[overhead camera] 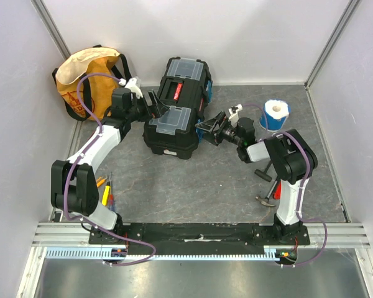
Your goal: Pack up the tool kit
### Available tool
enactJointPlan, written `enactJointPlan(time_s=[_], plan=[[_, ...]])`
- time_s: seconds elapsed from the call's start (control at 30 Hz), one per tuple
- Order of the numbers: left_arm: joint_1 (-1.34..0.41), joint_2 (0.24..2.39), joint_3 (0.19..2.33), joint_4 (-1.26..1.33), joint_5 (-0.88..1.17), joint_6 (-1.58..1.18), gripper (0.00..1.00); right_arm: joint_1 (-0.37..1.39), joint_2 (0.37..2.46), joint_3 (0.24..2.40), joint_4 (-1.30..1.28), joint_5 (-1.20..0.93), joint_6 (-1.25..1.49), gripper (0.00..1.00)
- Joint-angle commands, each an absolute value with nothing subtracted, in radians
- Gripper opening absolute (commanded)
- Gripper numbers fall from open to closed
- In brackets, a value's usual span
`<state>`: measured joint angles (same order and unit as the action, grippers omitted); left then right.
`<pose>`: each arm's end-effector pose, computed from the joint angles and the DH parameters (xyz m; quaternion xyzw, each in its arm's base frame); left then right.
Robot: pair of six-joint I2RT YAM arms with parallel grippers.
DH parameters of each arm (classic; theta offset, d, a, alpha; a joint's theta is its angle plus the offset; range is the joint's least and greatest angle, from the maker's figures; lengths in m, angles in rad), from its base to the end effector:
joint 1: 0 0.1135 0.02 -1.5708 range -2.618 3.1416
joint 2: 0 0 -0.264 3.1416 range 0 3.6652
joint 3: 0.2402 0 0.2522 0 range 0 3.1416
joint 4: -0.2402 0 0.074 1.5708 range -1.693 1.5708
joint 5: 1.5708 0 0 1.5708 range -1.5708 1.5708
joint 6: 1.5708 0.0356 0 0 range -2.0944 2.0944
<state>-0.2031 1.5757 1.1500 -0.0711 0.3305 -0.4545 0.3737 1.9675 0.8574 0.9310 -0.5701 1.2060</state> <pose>0.3540 -0.0847 0.2797 -0.0228 0.8514 -0.2967 0.4319 0.3532 0.1591 0.1457 0.1329 0.7465 0.5889 0.2798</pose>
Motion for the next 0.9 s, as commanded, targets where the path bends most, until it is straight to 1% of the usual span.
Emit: enactJointPlan(time_s=[0.0,0.07,0.13,0.2,0.23,0.27,0.33,0.43,0.47,0.53,0.57,0.67,0.87], plan=[[-0.304,1.680,1.035,-0.374,0.595,-0.394,0.98,0.454,2.055,0.845,1.150,-0.670,1.187,0.98],[-0.302,1.680,1.028,-0.357,0.644,-0.397,0.98,0.460,2.069,0.841,1.266,-0.693,1.219,0.98],[-0.304,1.684,1.020,-0.339,0.698,-0.394,0.98,0.471,2.077,0.847,1.327,-0.721,1.230,0.98],[-0.304,1.701,1.022,-0.337,0.732,-0.387,0.98,0.485,2.080,0.860,1.341,-0.752,1.215,0.98],[-0.305,1.710,1.025,-0.345,0.745,-0.380,0.97,0.492,2.080,0.870,1.338,-0.762,1.206,0.98],[-0.307,1.723,1.029,-0.353,0.752,-0.374,0.94,0.498,2.080,0.879,1.324,-0.768,1.195,0.95],[-0.311,1.746,1.040,-0.379,0.749,-0.365,0.87,0.512,2.083,0.905,1.290,-0.784,1.178,0.77],[-0.334,1.761,1.048,-0.411,0.685,-0.356,0.77,0.523,2.085,0.926,1.264,-0.781,1.175,0.38],[-0.347,1.761,1.046,-0.414,0.648,-0.353,0.75,0.525,2.086,0.927,1.256,-0.776,1.177,0.24],[-0.368,1.763,1.043,-0.426,0.594,-0.354,0.74,0.528,2.083,0.930,1.221,-0.766,1.164,0.01],[-0.374,1.769,1.042,-0.429,0.578,-0.357,0.74,0.528,2.080,0.930,1.200,-0.755,1.158,0.00],[-0.385,1.776,1.031,-0.431,0.540,-0.370,0.74,0.526,2.056,0.914,1.145,-0.700,1.135,0.00],[-0.405,1.787,1.038,-0.456,0.460,-0.383,0.72,0.529,1.977,0.897,0.941,-0.559,1.034,0.00]])
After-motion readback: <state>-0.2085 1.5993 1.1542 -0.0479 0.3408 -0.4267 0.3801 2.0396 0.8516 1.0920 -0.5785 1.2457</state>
